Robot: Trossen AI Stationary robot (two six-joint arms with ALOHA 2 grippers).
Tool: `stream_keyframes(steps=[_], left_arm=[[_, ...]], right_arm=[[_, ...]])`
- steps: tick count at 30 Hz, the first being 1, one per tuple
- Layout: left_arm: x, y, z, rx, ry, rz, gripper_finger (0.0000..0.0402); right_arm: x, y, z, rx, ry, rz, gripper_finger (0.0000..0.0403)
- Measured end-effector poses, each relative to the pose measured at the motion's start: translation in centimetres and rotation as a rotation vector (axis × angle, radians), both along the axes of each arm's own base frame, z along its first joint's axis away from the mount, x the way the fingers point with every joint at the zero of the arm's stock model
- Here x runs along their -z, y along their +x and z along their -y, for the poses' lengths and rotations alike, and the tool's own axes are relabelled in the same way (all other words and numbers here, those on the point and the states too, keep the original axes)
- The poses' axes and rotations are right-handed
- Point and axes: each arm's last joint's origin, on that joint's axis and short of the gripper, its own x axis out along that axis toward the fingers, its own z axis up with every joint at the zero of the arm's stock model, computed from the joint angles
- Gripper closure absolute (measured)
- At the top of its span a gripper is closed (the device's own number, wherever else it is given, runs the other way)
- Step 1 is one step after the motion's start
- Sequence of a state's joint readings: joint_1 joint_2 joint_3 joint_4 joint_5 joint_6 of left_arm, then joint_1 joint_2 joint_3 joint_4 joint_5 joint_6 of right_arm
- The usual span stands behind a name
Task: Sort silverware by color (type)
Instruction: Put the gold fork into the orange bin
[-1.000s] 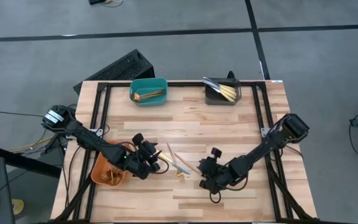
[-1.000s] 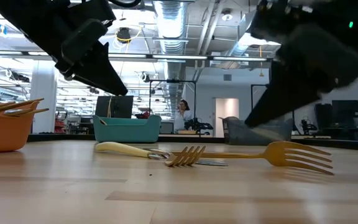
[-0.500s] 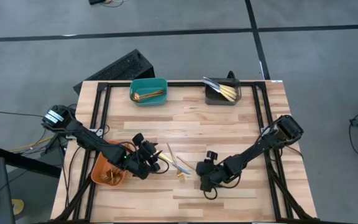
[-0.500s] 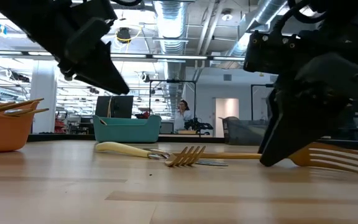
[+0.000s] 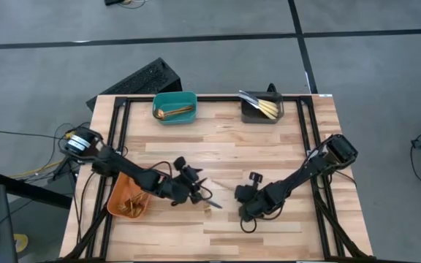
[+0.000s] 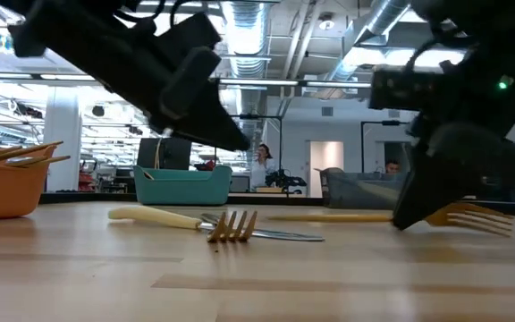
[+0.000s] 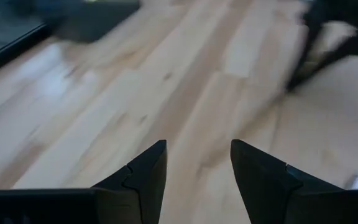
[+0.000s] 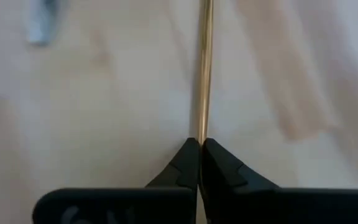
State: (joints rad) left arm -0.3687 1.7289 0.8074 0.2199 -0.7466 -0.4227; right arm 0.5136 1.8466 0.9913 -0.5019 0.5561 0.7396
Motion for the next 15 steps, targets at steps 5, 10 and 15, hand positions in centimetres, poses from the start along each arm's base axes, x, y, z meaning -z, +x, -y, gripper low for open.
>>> stream_keyframes(steps=[5, 10, 15], left_arm=[[0.4, 1.6, -0.2, 0.147, 0.031, 0.042, 0.0235], [-0.1, 2.7, -0.7, 0.302, 0.098, 0.087, 0.0235], [0.0, 3.7, -0.7, 0.396, 0.206, 0.022, 0.0235]], right_arm=[[-0.2, -0.5, 0.3, 0.063, -0.043, 0.022, 0.0373], [-0.9, 0.6, -0.3, 0.068, -0.002, 0.166, 0.0368], [-1.6, 1.9, -0.7, 0.039, 0.028, 0.287, 0.0370]])
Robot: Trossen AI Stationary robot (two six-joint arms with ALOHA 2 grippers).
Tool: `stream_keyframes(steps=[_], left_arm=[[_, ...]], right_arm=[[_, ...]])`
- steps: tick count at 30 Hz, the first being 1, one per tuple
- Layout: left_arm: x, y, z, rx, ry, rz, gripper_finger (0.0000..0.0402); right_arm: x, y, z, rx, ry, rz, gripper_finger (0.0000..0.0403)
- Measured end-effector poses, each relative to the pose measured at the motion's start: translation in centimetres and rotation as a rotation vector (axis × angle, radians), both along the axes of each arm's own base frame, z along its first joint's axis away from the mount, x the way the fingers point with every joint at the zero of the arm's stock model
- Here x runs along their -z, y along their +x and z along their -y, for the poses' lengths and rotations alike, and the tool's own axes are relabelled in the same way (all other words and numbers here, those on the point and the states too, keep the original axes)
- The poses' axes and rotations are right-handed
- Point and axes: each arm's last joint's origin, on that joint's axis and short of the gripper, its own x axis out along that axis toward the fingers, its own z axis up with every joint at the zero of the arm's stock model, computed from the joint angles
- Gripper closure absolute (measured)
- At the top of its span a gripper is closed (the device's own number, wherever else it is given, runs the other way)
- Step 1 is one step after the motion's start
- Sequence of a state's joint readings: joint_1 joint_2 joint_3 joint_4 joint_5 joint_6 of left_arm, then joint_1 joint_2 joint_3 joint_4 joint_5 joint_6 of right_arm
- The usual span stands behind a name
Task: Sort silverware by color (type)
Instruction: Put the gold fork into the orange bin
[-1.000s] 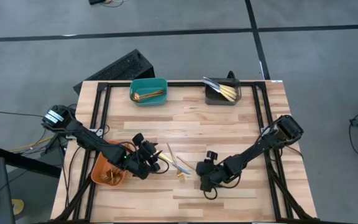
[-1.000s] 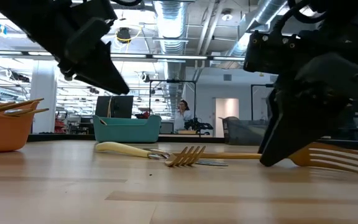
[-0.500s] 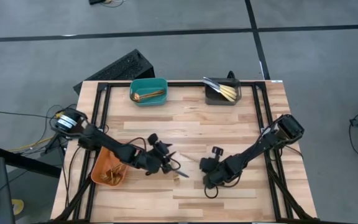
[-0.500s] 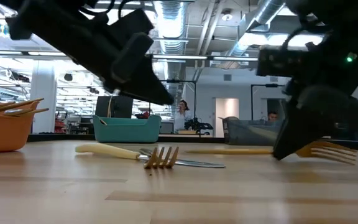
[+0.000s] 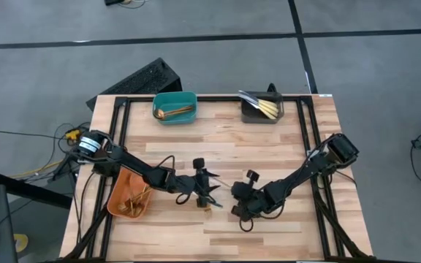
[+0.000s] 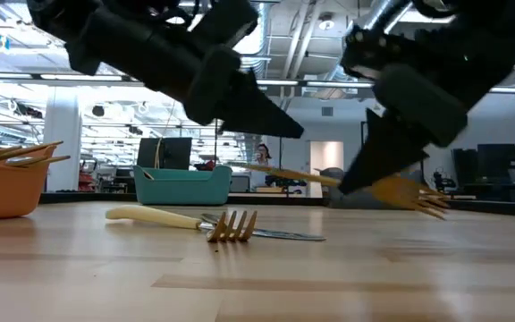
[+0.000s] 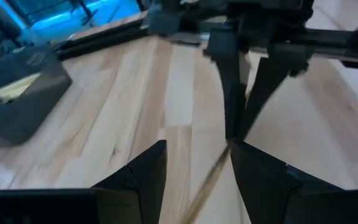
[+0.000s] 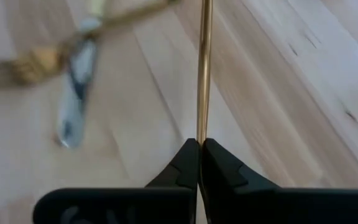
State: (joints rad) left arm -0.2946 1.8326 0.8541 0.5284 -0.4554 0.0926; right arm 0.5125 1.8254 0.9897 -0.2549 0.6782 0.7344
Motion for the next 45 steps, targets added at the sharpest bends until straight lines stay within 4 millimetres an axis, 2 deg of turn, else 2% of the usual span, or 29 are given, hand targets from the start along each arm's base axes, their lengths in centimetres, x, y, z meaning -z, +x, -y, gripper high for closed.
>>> stream_keyframes(steps=[5, 9, 17, 23, 26, 30, 34, 40, 45], left_arm=[[1.2, 1.1, -0.4, -0.035, 0.067, -0.119, 0.0255], [1.6, 2.0, -0.5, -0.021, 0.094, -0.185, 0.0293], [1.3, 2.0, -0.4, -0.050, 0.081, -0.282, 0.0384], [1.0, 0.8, -1.1, -0.256, 0.022, -0.314, 0.0396], [-0.4, -0.3, -1.5, -0.404, 0.003, -0.289, 0.0398], [-2.5, -3.2, -0.7, -0.548, 0.018, -0.271, 0.0399], [-5.3, -7.2, 0.6, -0.662, -0.037, -0.142, 0.0400], [-7.7, -14.4, 2.7, -0.759, -0.249, -0.100, 0.0399], [-8.1, -19.8, 4.5, -0.829, -0.313, -0.107, 0.0399]], right_arm=[[-1.0, 1.0, 0.9, -0.001, 0.030, 0.030, 0.0368], [-1.4, 1.7, 1.5, -0.028, 0.022, 0.004, 0.0369], [-2.0, 2.1, 2.0, -0.117, 0.003, -0.064, 0.0363], [-4.9, 3.4, 3.3, -0.074, -0.001, -0.073, 0.0329], [-6.5, 3.9, 3.4, -0.081, -0.020, -0.059, 0.0314], [-8.2, 3.5, 2.9, -0.054, -0.106, -0.023, 0.0300], [-9.0, 2.0, 1.8, 0.012, -0.193, 0.016, 0.0296], [-8.1, -0.1, 0.3, 0.079, -0.221, 0.030, 0.0296], [-6.5, -0.9, 0.1, 0.119, -0.178, 0.025, 0.0295]])
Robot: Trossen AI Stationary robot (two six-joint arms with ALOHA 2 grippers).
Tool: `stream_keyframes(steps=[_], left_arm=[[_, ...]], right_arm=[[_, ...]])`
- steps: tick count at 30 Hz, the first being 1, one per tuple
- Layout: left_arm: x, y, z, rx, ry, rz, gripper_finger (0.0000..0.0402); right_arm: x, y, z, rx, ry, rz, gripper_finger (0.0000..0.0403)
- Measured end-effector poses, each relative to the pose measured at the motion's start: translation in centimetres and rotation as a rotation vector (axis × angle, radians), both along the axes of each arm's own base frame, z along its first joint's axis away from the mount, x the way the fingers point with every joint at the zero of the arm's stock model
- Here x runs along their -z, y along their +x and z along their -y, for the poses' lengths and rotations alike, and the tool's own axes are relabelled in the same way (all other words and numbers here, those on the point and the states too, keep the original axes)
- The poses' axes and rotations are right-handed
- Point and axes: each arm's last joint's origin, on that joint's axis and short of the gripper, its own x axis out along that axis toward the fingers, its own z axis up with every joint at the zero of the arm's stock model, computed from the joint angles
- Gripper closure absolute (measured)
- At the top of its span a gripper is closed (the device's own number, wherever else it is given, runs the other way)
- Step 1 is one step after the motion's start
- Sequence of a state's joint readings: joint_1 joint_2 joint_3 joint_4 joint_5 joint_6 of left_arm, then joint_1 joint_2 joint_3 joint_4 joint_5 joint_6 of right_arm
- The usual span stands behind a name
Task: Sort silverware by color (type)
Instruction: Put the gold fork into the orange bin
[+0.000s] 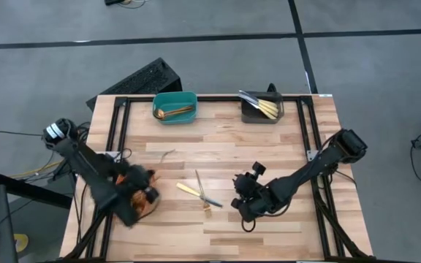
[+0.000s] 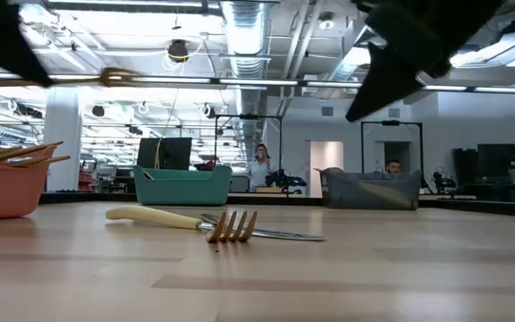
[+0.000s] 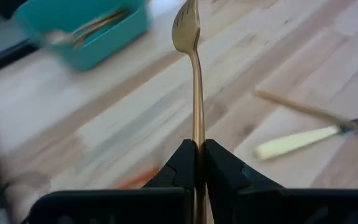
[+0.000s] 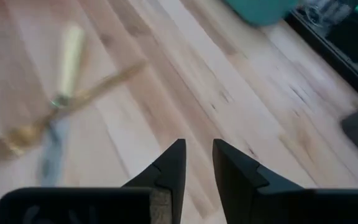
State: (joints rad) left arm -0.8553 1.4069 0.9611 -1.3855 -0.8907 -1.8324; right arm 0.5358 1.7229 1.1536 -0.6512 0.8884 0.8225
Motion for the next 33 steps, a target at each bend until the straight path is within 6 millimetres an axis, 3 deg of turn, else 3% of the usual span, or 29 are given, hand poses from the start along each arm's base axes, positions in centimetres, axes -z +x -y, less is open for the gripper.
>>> stream_keyframes(steps=[4, 9, 13, 19, 26, 33], left_arm=[[0.9, -2.7, 1.1, -0.033, -0.030, 0.047, 0.0398], [4.2, -3.2, 1.4, 0.000, -0.095, 0.057, 0.0398], [6.4, -4.0, 0.5, -0.032, -0.119, -0.040, 0.0395], [7.7, -4.2, 0.2, -0.022, -0.150, -0.057, 0.0356], [6.8, -3.8, 0.6, -0.008, -0.143, -0.030, 0.0288], [1.2, -1.4, 3.9, 0.289, -0.010, -0.018, 0.0273]], right_arm=[[0.8, -0.7, -0.3, 0.025, 0.026, 0.017, 0.0295], [0.8, -0.8, -0.4, 0.027, 0.033, 0.029, 0.0295], [0.8, -0.6, -0.1, 0.042, 0.038, 0.031, 0.0295], [0.8, -0.6, -0.1, 0.044, 0.049, 0.036, 0.0295], [0.6, 0.3, 0.5, 0.068, 0.076, 0.090, 0.0295], [-0.4, 3.9, 2.6, -0.042, 0.202, 0.173, 0.0295]])
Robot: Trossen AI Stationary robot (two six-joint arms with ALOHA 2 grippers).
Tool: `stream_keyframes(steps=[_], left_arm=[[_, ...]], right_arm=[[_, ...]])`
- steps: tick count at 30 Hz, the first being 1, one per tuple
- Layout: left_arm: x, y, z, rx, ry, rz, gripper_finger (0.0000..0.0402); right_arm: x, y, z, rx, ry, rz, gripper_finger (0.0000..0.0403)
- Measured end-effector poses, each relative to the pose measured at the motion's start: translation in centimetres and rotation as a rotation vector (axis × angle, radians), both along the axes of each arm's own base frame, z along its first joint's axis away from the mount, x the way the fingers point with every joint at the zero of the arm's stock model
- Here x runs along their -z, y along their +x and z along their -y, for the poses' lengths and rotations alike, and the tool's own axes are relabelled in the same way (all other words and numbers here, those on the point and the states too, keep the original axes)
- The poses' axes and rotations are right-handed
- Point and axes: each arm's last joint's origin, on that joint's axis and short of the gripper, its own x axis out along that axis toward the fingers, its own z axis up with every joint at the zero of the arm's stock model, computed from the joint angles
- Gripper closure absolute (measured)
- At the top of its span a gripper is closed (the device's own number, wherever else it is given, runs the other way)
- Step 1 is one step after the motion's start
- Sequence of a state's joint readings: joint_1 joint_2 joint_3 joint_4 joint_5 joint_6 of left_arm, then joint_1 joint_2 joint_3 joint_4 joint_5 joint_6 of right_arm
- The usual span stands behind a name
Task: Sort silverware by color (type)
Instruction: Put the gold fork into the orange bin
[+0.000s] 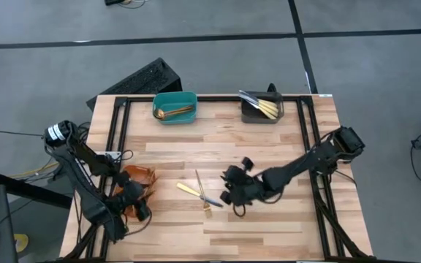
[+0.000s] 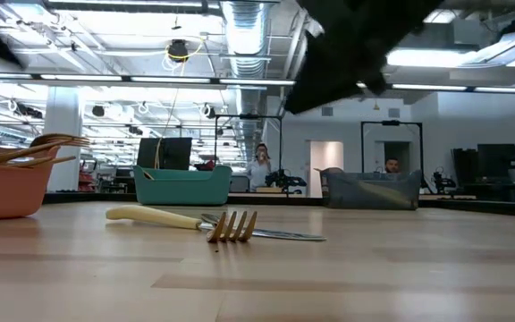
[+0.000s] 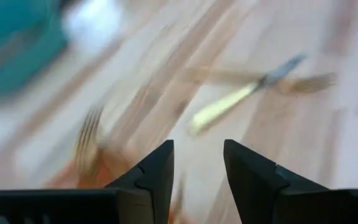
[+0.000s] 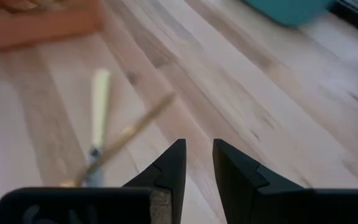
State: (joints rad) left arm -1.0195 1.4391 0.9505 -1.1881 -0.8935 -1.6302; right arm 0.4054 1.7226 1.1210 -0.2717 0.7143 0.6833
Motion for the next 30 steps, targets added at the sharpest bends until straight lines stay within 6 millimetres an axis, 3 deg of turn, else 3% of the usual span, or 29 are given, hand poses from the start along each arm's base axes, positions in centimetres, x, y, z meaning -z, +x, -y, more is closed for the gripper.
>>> stream_keyframes(steps=[4, 9, 14, 20, 26, 30], left_arm=[[-1.4, 1.4, 1.0, 0.157, 0.177, 0.120, 0.0274], [-0.1, 4.1, 0.3, 0.244, 0.272, 0.030, 0.0274], [1.9, 8.1, -2.7, 0.335, 0.316, -0.092, 0.0274], [2.8, 13.3, -6.8, 0.784, 0.203, 0.011, 0.0274], [3.1, 14.4, -10.2, 0.936, 0.243, -0.027, 0.0274], [3.5, 15.4, -11.1, 1.073, 0.194, 0.028, 0.0274]], right_arm=[[-0.7, 0.9, 0.3, -0.041, -0.011, 0.067, 0.0295], [-0.8, 1.1, 0.3, -0.051, -0.024, 0.075, 0.0295], [-0.8, -0.2, -0.2, -0.123, -0.072, -0.042, 0.0295], [-1.8, -3.1, -0.5, -0.138, -0.033, -0.171, 0.0295], [-2.1, -5.3, -1.6, -0.120, 0.022, -0.239, 0.0295], [-1.8, -6.0, -2.6, -0.147, 0.012, -0.263, 0.0295]])
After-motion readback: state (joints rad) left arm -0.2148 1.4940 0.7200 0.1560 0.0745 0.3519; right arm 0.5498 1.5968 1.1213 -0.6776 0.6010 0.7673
